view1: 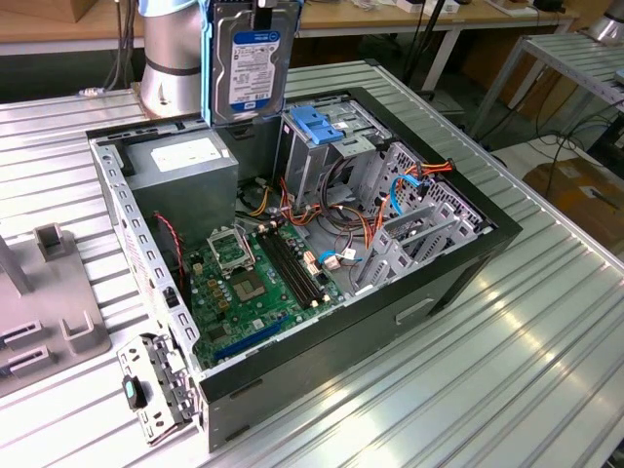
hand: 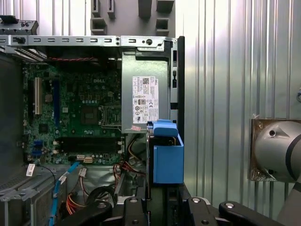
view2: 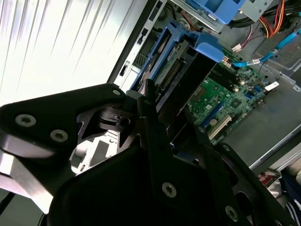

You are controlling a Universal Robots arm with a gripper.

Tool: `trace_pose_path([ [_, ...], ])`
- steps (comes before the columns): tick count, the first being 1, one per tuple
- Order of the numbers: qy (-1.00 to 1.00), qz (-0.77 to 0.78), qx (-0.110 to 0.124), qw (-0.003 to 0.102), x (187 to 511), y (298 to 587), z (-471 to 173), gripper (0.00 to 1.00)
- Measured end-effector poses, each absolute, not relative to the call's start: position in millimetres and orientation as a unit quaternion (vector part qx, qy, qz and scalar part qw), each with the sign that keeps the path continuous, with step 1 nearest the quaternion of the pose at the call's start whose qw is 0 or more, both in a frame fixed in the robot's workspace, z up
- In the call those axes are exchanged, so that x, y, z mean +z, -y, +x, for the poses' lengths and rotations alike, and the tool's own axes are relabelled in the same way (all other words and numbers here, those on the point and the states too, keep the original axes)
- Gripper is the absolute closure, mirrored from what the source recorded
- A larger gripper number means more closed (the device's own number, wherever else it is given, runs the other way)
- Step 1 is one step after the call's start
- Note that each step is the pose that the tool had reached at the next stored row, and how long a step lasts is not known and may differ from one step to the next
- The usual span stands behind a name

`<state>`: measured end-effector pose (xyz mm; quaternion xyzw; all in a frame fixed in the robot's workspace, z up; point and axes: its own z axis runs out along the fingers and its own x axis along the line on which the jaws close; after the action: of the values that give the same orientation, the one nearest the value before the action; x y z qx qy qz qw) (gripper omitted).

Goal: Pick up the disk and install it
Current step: 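Pick up the disk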

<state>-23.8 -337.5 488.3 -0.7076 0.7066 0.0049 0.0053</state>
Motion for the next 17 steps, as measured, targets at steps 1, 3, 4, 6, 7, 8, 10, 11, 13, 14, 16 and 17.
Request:
trace_pose_path([
  [1,-0.707,-0.708,0.005,0.005,488,338,-21,0.65],
  [3,-0.707,-0.708,0.005,0.005,488,338,-18,0.65],
  [4,-0.707,-0.708,0.005,0.005,488,338,-16,0.65],
  [6,-0.707,-0.708,0.005,0.005,488,338,-12,0.65],
  [7,-0.707,-0.708,0.005,0.005,488,338,-11,0.65],
  [8,-0.707,-0.708,0.005,0.005,488,338,-10,0.65],
  [10,-0.707,-0.708,0.005,0.005,488,338,-6,0.65],
  [11,-0.707,-0.708,0.005,0.005,488,338,-3,0.65],
  [13,-0.707,-0.708,0.005,0.005,488,338,0,0.65],
  [14,-0.707,-0.708,0.005,0.005,488,338,1,0.65],
  [16,-0.707,-0.708,0.005,0.005,488,337,4,0.65],
  [17,-0.707,-0.708,0.005,0.005,488,337,6,0.65],
])
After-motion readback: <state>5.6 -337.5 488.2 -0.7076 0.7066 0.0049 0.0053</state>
